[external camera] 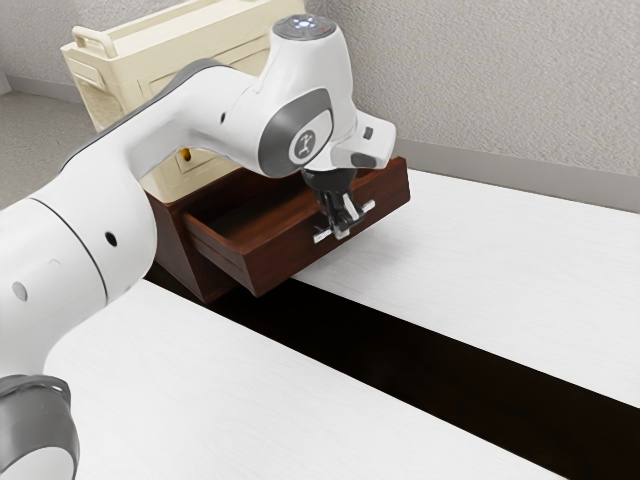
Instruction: Pull the drawer handle with one arm to open the drawer
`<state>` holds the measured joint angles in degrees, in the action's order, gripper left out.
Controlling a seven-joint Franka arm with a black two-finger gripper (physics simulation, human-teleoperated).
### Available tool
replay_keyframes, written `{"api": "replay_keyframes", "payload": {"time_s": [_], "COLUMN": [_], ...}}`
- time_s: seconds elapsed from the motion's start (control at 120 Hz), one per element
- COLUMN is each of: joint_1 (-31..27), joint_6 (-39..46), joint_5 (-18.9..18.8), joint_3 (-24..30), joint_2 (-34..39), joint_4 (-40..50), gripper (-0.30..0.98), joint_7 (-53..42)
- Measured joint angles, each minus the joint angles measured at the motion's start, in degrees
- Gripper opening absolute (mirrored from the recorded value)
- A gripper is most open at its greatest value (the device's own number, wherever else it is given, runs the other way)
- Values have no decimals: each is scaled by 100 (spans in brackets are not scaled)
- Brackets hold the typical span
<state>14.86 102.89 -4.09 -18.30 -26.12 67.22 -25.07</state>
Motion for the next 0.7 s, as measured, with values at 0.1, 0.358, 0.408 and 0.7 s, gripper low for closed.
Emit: {"api": "replay_keyframes", "payload": {"time_s": [0.1, 0.358, 0.408, 0.7], "joint_1": [8, 226, 249, 141], "joint_6": [5, -17, -73, -2269], "joint_5": [30, 90, 139, 380], "joint_3": [0, 24, 29, 46], "joint_2": [0, 594, 762, 1307], "joint_4": [26, 16, 1, -928], "gripper": [5, 8, 10, 52], "joint_7": [19, 41, 44, 430]}}
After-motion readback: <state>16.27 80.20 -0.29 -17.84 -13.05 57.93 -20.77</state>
